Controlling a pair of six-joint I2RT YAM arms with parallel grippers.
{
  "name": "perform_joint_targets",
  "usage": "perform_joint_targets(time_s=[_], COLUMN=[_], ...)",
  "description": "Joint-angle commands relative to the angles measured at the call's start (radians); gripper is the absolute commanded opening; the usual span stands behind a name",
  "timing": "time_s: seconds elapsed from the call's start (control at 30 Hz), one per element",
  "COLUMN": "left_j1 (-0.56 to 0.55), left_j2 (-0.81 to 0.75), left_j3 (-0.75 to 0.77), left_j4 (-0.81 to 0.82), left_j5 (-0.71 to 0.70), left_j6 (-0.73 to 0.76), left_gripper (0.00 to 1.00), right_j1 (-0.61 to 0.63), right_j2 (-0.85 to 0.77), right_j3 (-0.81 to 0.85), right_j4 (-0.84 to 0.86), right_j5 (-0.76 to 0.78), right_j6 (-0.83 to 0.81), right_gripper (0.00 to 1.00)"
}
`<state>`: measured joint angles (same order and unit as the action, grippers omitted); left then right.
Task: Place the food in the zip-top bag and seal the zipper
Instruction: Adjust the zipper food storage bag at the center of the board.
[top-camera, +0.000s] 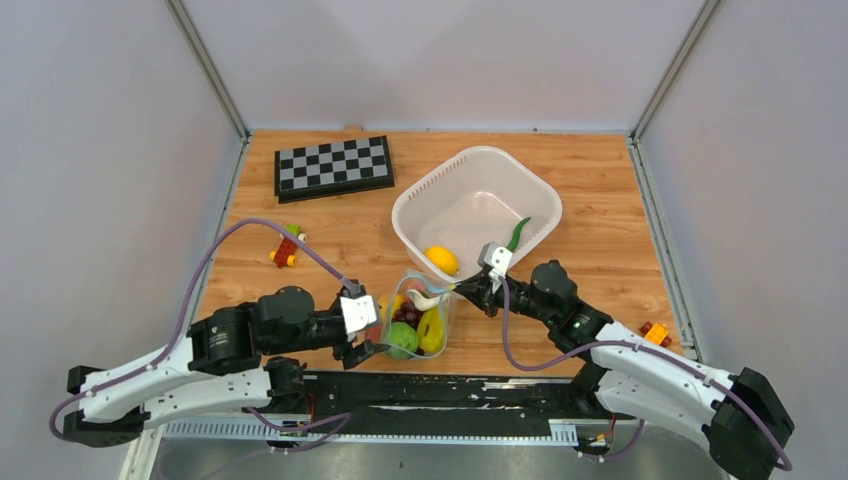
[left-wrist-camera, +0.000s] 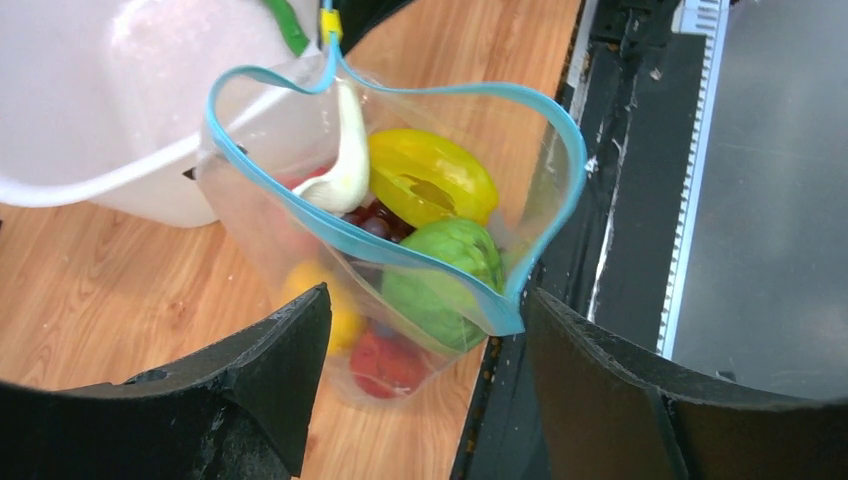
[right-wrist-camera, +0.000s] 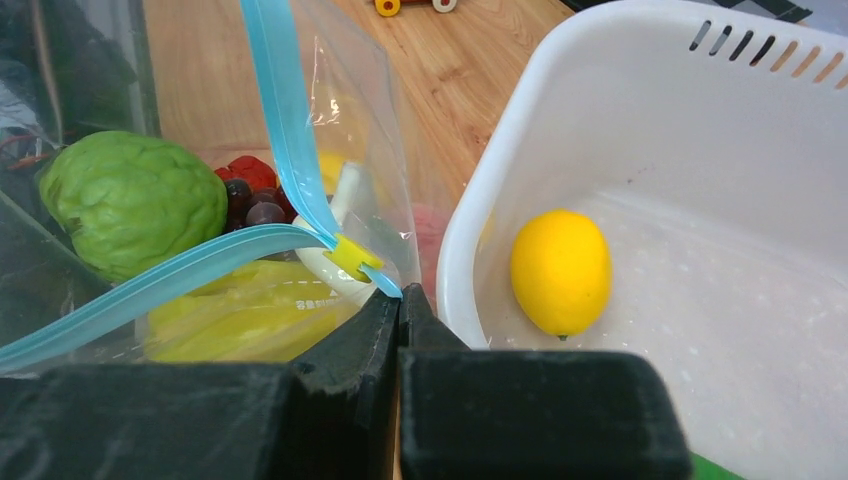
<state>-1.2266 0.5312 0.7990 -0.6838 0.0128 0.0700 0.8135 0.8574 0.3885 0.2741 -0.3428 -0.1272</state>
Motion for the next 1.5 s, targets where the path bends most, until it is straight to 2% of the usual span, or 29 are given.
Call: perform_joint_targets(time_s=[0.0, 0.17, 0.27, 0.4, 0.53, 0.6, 0.7, 0.93, 1.27, 1.47], left_j1=[-0.061, -0.100, -0.124, -0.157, -0.185, -0.194, -0.198, -0.198, -0.198, -0.199], left_j2=[0.019, 0.053, 0.091, 0.148, 0.163, 0.160, 0.150, 0.053, -0.107, -0.173], left_j3=[0.019, 0.036, 0.033, 0.045, 0.048, 0.048, 0.055, 0.096, 0.145, 0.060], left_j4=[-0.024, -0.042, -0.033, -0.003, 0.048, 0.055, 0.042, -0.022, -0.119, -0.031], left_j5=[-0.036, -0.019, -0.073, -0.189, -0.226, -0.258, -0.305, -0.418, -0.490, -0.558], left_j6=[0.011, -0.018, -0.007, -0.012, -0.030, -0.049, -0.078, -0.164, -0.242, -0.260], left_gripper=[0.78, 0.77, 0.74, 0.61, 0.48, 0.38, 0.23, 0.00, 0.00, 0.00], right_j1=[-0.026, -0.048, -0.049, -0.048, -0.048, -0.051, -0.050, -0.051, -0.058, -0.060], right_j2=[0.017, 0.020, 0.016, 0.005, -0.011, -0.015, -0.021, -0.149, -0.446, -0.481], right_j3=[0.045, 0.056, 0.060, 0.065, 0.058, 0.058, 0.055, 0.035, 0.091, 0.130], right_j4=[0.021, 0.008, 0.012, -0.001, -0.011, -0.015, -0.015, -0.068, -0.396, -0.441], right_j5=[-0.008, -0.021, -0.040, -0.061, -0.049, -0.051, -0.063, -0.049, -0.083, 0.060], right_j6=[0.057, 0.081, 0.086, 0.083, 0.075, 0.074, 0.069, 0.031, -0.077, -0.019], right_gripper=[0.00, 0.00, 0.00, 0.00, 0.00, 0.00, 0.00, 0.00, 0.00, 0.00])
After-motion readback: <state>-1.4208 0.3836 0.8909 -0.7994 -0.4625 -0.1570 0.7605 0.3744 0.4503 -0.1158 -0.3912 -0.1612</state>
